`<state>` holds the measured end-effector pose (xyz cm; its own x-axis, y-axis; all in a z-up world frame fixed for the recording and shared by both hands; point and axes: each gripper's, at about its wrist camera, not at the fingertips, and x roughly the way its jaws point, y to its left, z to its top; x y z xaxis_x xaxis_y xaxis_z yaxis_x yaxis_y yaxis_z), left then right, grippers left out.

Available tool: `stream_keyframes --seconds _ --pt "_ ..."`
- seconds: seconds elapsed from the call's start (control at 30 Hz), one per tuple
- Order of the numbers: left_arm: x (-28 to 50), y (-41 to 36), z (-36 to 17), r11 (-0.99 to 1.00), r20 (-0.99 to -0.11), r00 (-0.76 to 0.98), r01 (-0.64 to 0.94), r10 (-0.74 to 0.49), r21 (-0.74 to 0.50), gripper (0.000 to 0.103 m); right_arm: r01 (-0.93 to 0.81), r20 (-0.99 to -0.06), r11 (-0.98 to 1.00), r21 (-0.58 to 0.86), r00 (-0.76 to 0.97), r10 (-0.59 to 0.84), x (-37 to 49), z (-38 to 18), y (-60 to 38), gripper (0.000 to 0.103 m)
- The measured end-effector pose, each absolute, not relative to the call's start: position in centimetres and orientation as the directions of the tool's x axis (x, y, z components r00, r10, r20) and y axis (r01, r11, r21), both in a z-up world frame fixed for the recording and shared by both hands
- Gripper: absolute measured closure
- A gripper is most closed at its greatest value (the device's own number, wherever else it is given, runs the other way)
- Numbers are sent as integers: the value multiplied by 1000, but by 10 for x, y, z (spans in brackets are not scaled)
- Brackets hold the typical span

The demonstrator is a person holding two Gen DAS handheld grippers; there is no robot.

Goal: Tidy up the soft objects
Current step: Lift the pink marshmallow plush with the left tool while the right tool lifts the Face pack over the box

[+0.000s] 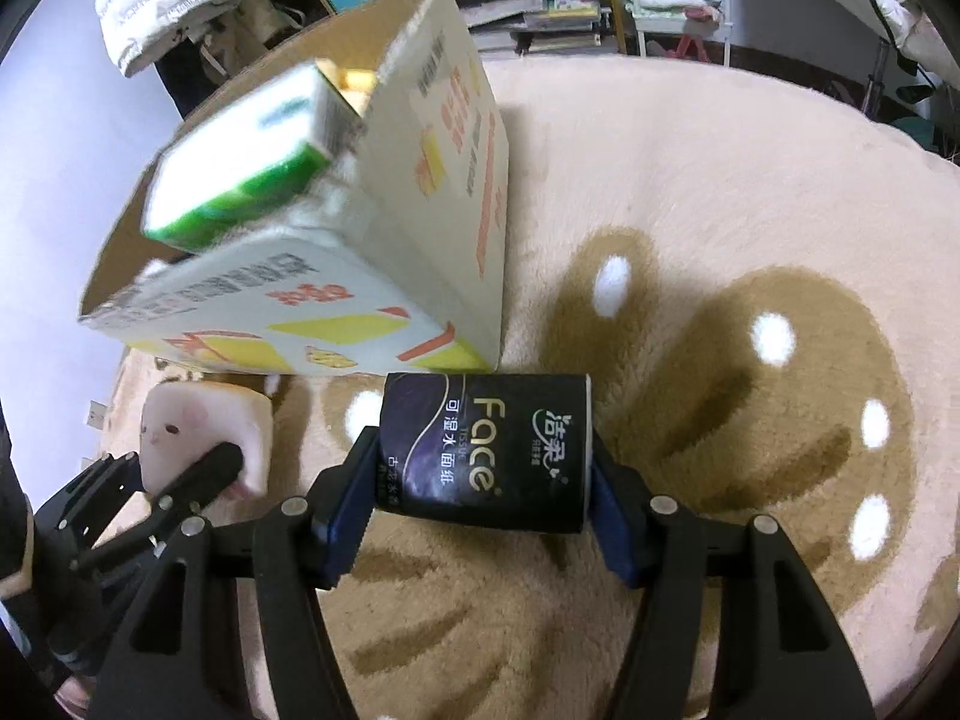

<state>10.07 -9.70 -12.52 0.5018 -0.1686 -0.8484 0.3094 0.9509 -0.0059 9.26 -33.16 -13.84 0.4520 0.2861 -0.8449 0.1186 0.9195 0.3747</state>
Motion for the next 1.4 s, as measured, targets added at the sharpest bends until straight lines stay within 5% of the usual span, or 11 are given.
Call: stream_keyframes --seconds 0.67,1.4 --pt "50 -85 -31 962 -660 732 267 -170 48 63 -86 -632 947 310 726 273 33 -33 -297 36" --pt "77 -78 -5 963 -590 785 267 -188 48 63 -139 -480 951 275 837 261 54 -1 -298 36"
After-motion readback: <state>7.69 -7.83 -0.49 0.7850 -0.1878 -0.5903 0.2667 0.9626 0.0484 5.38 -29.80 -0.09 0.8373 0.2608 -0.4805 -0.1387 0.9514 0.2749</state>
